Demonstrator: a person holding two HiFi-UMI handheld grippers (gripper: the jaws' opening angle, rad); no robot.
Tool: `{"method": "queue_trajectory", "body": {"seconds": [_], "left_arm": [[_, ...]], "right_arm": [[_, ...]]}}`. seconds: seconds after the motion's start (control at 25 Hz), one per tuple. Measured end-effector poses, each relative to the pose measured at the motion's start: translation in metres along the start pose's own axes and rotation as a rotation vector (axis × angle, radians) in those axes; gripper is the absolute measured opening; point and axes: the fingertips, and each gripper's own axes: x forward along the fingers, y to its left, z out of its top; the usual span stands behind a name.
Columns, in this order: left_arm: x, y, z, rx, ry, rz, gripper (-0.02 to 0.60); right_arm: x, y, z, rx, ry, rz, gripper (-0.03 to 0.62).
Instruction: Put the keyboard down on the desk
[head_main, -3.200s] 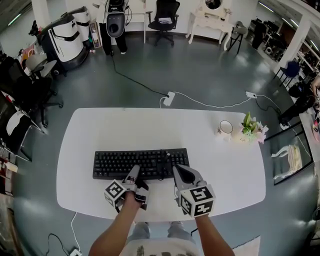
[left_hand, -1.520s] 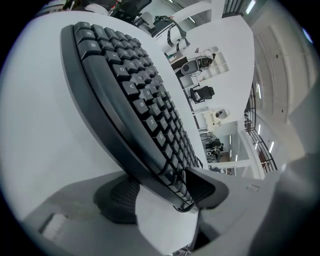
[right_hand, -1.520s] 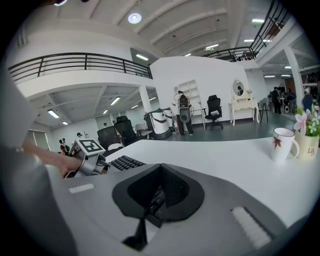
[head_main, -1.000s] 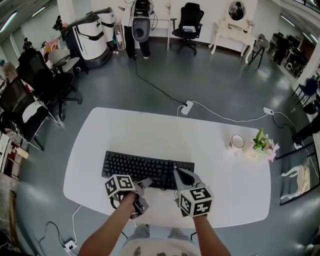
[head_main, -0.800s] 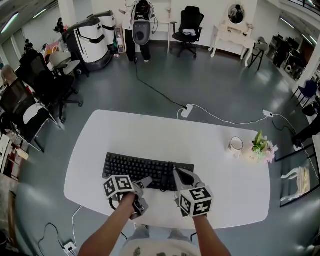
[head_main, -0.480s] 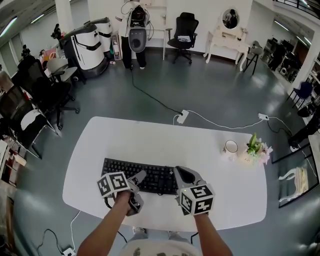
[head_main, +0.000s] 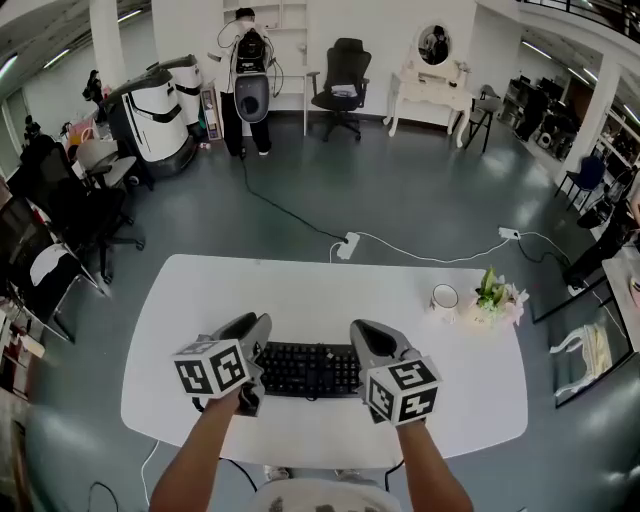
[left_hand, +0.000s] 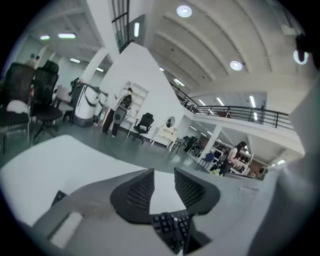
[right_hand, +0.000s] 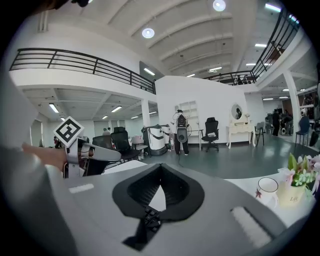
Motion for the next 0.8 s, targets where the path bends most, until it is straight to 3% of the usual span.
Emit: {"method": "queue_trajectory", "body": {"seconds": [0.2,0.4,0.68,0.8], "left_arm": [[-0.010,-0.021,0.030,0.247,-0.078,-0.025,0.107],[-0.023,-0.026,0.042,0.413,-0.137,0.008,0.082],[-0.036,-0.016,0.041,0.451,-0.163,0.062,0.003],[-0.039,-0.015,0.040,0.454,-0.170,0.068,0.003]], "right_arm": [[-0.008,-0.004,0.019,-0.004,-0.036,-0.003,0.000],[-0.013,-0.004,0.032,-0.012,-0.069,0.000,0.000],[-0.017,-0.001,0.034,-0.019,-0.087,-0.008,-0.002],[-0.019,-0.004,0.032,-0.015,-0.093,-0.016,-0.002]]}}
